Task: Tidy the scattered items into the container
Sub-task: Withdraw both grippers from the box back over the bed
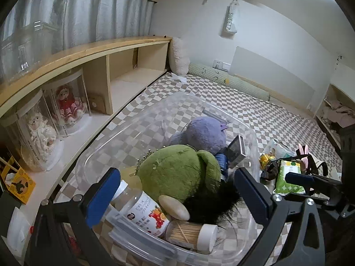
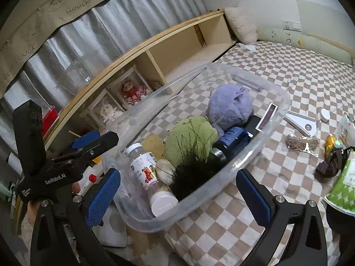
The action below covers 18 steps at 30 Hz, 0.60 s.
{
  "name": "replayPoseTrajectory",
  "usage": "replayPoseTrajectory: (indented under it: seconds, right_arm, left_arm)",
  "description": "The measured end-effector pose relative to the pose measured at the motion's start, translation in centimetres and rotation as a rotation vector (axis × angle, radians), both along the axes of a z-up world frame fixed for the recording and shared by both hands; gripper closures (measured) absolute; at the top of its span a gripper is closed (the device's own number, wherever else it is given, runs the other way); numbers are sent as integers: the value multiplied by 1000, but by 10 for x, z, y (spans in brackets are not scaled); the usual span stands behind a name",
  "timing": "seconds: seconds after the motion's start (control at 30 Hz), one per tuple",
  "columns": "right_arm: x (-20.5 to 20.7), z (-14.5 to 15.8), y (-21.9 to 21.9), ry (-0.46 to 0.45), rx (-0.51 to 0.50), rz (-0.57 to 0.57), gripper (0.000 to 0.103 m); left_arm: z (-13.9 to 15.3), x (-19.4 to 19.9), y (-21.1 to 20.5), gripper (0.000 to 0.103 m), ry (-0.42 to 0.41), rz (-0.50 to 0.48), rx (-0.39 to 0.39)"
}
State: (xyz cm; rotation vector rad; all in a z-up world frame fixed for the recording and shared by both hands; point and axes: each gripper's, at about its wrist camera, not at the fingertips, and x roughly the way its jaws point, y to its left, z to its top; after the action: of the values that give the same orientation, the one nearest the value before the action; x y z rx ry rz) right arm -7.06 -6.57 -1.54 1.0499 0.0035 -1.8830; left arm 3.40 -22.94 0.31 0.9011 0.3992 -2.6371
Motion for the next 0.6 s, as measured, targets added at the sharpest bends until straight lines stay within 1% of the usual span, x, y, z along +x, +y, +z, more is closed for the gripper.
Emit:
replayPoseTrajectory:
  seconds: [0.37, 0.6]
  right_arm:
    - [3, 14, 52, 38, -23, -84, 0]
    - [-3, 22, 85, 37, -66, -150, 0]
  left_arm:
    - [13, 3, 27, 0, 22, -36, -22]
    - [15, -2, 43, 0, 27, -53, -34]
